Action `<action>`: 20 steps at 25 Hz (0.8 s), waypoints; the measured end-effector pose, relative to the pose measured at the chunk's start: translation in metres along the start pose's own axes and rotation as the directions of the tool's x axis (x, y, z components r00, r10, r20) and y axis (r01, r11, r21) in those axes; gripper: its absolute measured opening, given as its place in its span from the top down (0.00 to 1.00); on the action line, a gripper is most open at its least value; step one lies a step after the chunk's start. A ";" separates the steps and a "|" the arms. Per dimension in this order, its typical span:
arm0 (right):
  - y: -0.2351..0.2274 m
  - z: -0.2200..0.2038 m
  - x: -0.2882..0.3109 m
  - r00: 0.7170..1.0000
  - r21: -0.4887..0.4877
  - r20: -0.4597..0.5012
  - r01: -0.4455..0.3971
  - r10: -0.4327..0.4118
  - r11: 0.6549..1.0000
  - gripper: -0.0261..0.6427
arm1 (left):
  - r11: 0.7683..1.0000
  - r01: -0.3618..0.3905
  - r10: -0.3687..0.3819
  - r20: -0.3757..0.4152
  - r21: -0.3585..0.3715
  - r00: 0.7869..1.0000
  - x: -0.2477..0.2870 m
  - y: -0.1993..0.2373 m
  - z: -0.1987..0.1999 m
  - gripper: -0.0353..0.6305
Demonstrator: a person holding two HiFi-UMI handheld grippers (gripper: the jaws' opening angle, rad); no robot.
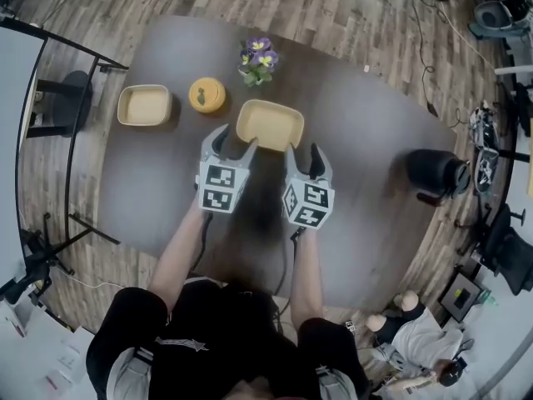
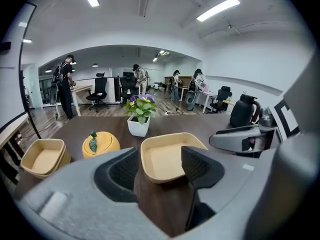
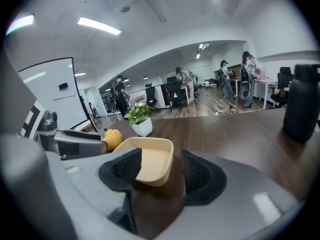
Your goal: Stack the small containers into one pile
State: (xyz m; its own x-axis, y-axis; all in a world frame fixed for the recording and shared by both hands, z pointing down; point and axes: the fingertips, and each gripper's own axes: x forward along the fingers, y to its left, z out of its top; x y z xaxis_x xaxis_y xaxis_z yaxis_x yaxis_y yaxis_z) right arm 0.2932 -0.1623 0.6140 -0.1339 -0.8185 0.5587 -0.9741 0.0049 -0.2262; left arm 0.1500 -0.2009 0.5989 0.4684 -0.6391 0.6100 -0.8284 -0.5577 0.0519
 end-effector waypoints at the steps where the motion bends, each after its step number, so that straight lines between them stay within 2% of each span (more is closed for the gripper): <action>1: -0.001 -0.002 0.005 1.000 0.006 -0.005 -0.002 0.002 1.000 0.60 | 1.000 0.001 -0.001 -0.009 -0.002 1.000 0.005 0.001 -0.004 0.53; 8: -0.008 -0.018 0.033 0.998 0.034 -0.064 -0.026 0.029 0.999 0.60 | 1.000 0.000 -0.002 -0.053 -0.031 0.999 0.033 0.005 -0.024 0.55; 11: -0.009 -0.025 0.040 0.994 0.040 -0.095 -0.042 0.046 0.998 0.60 | 0.999 -0.025 0.023 -0.059 -0.036 0.998 0.041 0.009 -0.028 0.60; 12: -0.010 -0.028 0.041 0.993 0.044 -0.107 -0.041 0.045 0.998 0.62 | 0.999 -0.044 0.042 -0.060 -0.028 0.997 0.043 0.011 -0.029 0.66; 15: -0.014 -0.032 0.043 0.992 0.047 -0.125 -0.016 0.021 0.999 0.80 | 0.995 -0.101 0.100 -0.058 -0.001 0.993 0.044 0.018 -0.030 0.86; 20: -0.013 -0.032 0.045 0.992 0.056 -0.122 -0.011 0.017 0.998 0.82 | 0.991 -0.131 0.132 -0.062 0.015 0.989 0.043 0.021 -0.031 0.87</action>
State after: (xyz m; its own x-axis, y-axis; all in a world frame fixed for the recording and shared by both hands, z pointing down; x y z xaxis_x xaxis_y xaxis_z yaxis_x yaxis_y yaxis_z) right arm 0.2943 -0.1806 0.6680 -0.1721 -0.7418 0.6481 -0.9608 -0.0190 -0.2768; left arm 0.1427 -0.2235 0.6510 0.3350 -0.6732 0.6592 -0.8780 -0.4768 -0.0407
